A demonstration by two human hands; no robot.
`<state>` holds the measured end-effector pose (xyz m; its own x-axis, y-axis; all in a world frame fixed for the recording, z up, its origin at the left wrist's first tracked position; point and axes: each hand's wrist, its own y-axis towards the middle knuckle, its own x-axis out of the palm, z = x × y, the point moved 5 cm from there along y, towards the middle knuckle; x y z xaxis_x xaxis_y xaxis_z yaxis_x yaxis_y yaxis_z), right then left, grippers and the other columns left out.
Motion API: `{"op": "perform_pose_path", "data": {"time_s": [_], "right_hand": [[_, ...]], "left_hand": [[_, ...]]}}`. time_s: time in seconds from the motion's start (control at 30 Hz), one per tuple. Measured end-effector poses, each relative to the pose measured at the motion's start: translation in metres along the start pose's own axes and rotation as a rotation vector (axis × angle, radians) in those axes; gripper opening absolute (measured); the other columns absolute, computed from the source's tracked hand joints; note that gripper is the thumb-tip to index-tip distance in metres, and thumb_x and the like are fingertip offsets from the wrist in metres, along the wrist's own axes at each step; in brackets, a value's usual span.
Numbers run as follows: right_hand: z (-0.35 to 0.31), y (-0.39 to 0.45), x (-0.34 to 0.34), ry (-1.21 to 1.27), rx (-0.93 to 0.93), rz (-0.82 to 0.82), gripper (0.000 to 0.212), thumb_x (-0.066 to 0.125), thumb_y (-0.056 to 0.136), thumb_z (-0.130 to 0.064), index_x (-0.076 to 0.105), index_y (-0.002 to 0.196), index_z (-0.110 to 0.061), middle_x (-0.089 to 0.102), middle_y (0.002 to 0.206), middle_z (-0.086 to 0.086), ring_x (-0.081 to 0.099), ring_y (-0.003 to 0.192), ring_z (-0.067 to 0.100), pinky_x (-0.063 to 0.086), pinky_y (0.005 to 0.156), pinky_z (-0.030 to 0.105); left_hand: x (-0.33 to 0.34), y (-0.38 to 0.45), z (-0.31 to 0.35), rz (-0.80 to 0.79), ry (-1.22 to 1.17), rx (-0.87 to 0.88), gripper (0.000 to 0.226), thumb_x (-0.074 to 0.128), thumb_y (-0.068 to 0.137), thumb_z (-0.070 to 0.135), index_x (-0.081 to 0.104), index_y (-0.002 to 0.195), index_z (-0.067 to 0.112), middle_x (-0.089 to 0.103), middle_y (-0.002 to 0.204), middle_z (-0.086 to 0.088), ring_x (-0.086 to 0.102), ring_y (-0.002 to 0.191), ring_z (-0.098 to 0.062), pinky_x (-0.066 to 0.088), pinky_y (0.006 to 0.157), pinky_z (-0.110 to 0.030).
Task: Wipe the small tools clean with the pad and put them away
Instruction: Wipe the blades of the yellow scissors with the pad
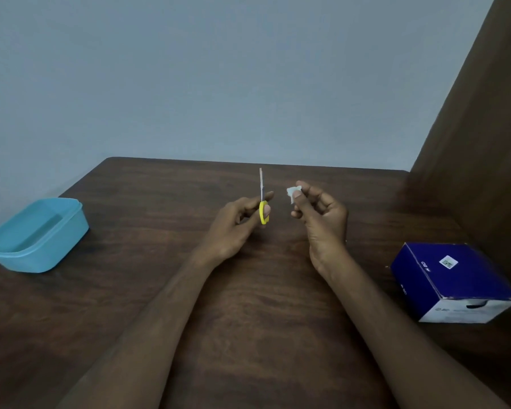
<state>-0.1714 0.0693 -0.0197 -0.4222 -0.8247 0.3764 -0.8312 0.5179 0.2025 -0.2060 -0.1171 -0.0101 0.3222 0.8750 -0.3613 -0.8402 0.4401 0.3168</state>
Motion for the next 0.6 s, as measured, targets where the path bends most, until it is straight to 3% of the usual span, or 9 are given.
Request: {"op": "perform_pose_path", "data": {"time_s": [0.07,0.13,0.2,0.27,0.37,0.47,0.6], "right_hand": [[-0.001,-0.001,0.000,-0.014,-0.008,-0.005,0.010,0.080,0.093,-0.007,0.080,0.100,-0.014,0.081,0.113,0.007,0.069,0.087,0.012,0.056,0.065,0.023],[-0.002,-0.001,0.000,-0.027,-0.024,-0.008,0.007,0.080,0.093,-0.008,0.080,0.098,-0.012,0.081,0.111,0.004,0.069,0.085,0.012,0.056,0.064,0.023],[-0.003,-0.001,0.000,-0.032,-0.042,-0.014,0.006,0.080,0.093,-0.008,0.080,0.096,-0.013,0.082,0.108,0.003,0.069,0.084,0.011,0.055,0.064,0.023],[-0.005,-0.002,0.002,-0.020,-0.053,-0.030,0.006,0.080,0.093,-0.009,0.079,0.096,-0.013,0.082,0.105,0.002,0.071,0.082,0.011,0.056,0.066,0.024],[-0.012,-0.002,0.003,0.028,-0.065,-0.061,0.008,0.079,0.093,-0.007,0.078,0.101,-0.010,0.082,0.098,0.006,0.074,0.074,0.017,0.058,0.065,0.027],[-0.016,-0.001,0.003,0.043,-0.054,-0.093,0.010,0.079,0.093,-0.007,0.076,0.102,-0.005,0.079,0.087,0.009,0.073,0.065,0.016,0.059,0.062,0.026],[-0.009,-0.002,0.002,-0.023,0.033,-0.152,0.012,0.079,0.093,-0.010,0.076,0.100,-0.001,0.071,0.074,0.005,0.060,0.057,0.007,0.052,0.053,0.022]], "left_hand": [[0.000,0.000,0.000,0.005,-0.097,-0.021,0.039,0.063,0.108,0.026,0.067,0.143,0.011,0.071,0.139,0.002,0.066,0.123,-0.002,0.050,0.106,-0.023],[0.006,0.000,0.001,-0.041,-0.228,-0.060,0.038,0.064,0.106,0.025,0.069,0.139,0.005,0.069,0.143,0.006,0.059,0.134,-0.002,0.044,0.115,-0.025],[0.015,0.000,0.004,-0.119,-0.383,-0.099,0.036,0.062,0.105,0.024,0.072,0.129,0.000,0.075,0.130,0.003,0.062,0.128,-0.006,0.042,0.117,-0.031],[0.024,-0.002,0.005,-0.170,-0.522,-0.151,0.036,0.058,0.107,0.021,0.070,0.134,0.001,0.077,0.118,-0.004,0.066,0.119,-0.010,0.045,0.118,-0.034],[0.030,-0.002,0.005,-0.204,-0.592,-0.205,0.042,0.056,0.105,0.023,0.066,0.139,0.001,0.076,0.123,-0.007,0.070,0.116,-0.010,0.053,0.110,-0.028],[0.032,-0.006,0.004,-0.250,-0.608,-0.267,0.039,0.054,0.103,0.028,0.074,0.129,0.007,0.077,0.122,-0.005,0.071,0.112,-0.008,0.055,0.100,-0.022],[0.036,-0.010,0.003,-0.325,-0.635,-0.321,0.042,0.047,0.107,0.040,0.080,0.112,0.015,0.077,0.120,-0.008,0.072,0.115,-0.011,0.053,0.105,-0.025]]}}
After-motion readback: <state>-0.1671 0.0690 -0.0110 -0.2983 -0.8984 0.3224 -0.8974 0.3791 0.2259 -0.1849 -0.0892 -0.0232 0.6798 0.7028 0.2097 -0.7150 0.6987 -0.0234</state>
